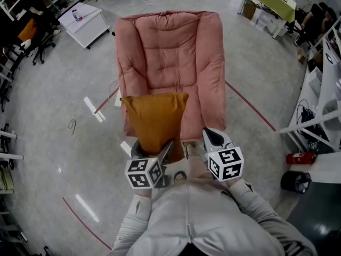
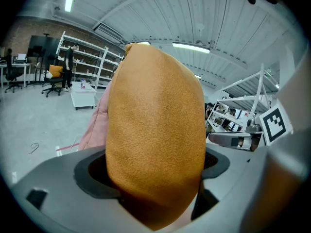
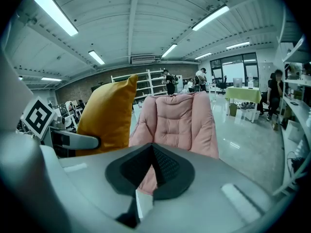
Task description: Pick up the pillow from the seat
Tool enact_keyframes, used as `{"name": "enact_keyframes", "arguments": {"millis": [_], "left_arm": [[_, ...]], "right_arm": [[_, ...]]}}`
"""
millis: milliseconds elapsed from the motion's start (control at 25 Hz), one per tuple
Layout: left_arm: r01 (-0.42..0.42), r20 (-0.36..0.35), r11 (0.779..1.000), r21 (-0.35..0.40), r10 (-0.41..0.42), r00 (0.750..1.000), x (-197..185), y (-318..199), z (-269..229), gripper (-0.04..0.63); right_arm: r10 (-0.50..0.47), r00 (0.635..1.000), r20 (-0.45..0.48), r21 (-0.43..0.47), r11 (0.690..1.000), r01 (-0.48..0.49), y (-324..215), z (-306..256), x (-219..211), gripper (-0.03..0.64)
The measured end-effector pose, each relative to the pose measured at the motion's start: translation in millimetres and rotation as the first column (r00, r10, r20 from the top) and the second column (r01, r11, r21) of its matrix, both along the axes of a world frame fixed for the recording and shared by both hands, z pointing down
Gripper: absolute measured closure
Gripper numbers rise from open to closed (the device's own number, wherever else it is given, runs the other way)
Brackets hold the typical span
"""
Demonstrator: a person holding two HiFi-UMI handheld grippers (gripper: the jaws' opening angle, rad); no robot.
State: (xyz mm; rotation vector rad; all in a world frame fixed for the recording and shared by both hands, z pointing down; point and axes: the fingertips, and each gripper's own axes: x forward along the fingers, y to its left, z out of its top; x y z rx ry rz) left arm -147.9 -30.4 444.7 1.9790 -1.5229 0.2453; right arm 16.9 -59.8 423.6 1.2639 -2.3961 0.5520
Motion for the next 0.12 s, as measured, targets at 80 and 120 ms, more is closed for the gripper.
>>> {"name": "enact_keyframes", "arguments": {"millis": [80,120], "left_arm": [[0.002,0.001,1.0,0.003,-0.002,1.0,0.8,-2.0,-1.5,0.121],[0.003,0.001,1.0,0.005,-0.003,1.0,1.4,-3.1,-2.2,0.121]], "right_arm": [[0.004,1.0,0.0,0.0,1.0,-0.004,-1.2,-0.6,1.7,0.618],[0.005,1.0,0.0,0.0,1.0,-0.005,-1.8,-0.7,2.7,0.618]]}}
